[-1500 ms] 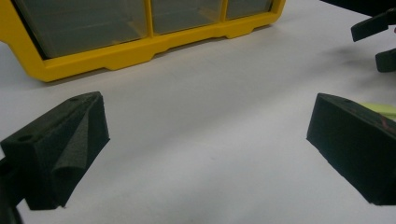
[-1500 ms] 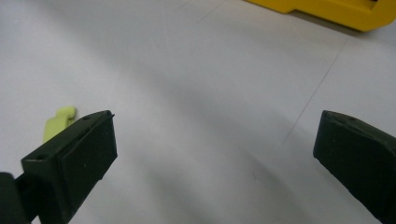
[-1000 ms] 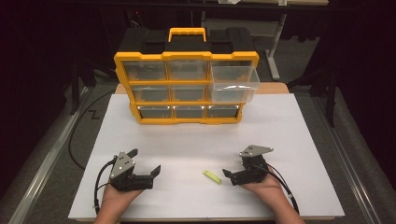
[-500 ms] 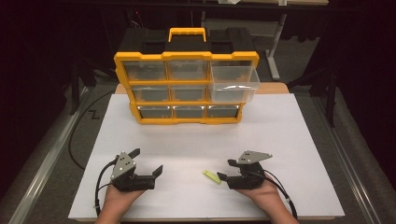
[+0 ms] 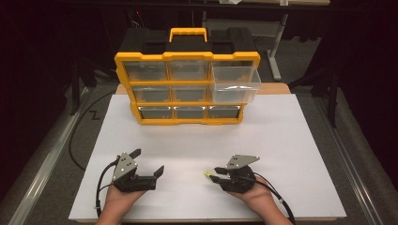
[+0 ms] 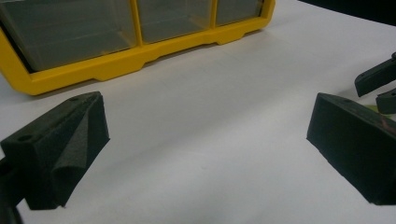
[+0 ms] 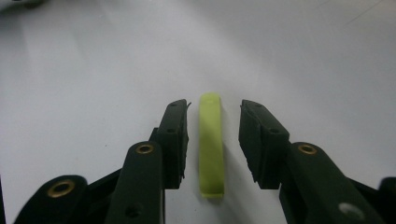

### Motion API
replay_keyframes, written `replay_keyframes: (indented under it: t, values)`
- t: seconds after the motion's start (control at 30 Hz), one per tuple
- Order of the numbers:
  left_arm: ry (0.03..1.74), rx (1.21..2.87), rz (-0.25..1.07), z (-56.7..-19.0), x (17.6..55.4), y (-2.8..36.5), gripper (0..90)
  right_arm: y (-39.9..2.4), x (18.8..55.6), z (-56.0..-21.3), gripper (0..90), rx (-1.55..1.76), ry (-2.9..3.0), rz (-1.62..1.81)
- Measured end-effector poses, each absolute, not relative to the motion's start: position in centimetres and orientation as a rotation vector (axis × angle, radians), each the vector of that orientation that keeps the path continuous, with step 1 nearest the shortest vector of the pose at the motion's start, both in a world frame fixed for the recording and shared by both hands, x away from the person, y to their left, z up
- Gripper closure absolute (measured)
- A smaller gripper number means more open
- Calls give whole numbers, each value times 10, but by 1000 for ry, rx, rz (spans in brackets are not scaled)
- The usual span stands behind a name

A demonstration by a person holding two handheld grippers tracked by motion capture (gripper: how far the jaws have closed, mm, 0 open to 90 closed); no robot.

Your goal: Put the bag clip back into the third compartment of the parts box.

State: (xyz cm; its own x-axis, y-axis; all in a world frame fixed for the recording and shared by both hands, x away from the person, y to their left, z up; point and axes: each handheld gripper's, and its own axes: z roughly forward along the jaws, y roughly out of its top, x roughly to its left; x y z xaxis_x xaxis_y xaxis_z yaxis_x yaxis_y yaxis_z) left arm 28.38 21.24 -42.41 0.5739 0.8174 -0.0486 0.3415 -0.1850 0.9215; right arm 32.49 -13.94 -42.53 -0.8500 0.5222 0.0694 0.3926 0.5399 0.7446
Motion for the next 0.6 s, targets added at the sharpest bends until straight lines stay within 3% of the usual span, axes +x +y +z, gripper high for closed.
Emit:
replay_keyframes:
  t: [0.47, 0.6]
  values:
    - [956, 1761, 575, -424, 285, 212, 2, -127, 327, -434, 724, 714, 2645, 1064]
    - [952, 1760, 573, -424, 285, 212, 2, -126, 327, -435, 788, 696, 2646, 1068]
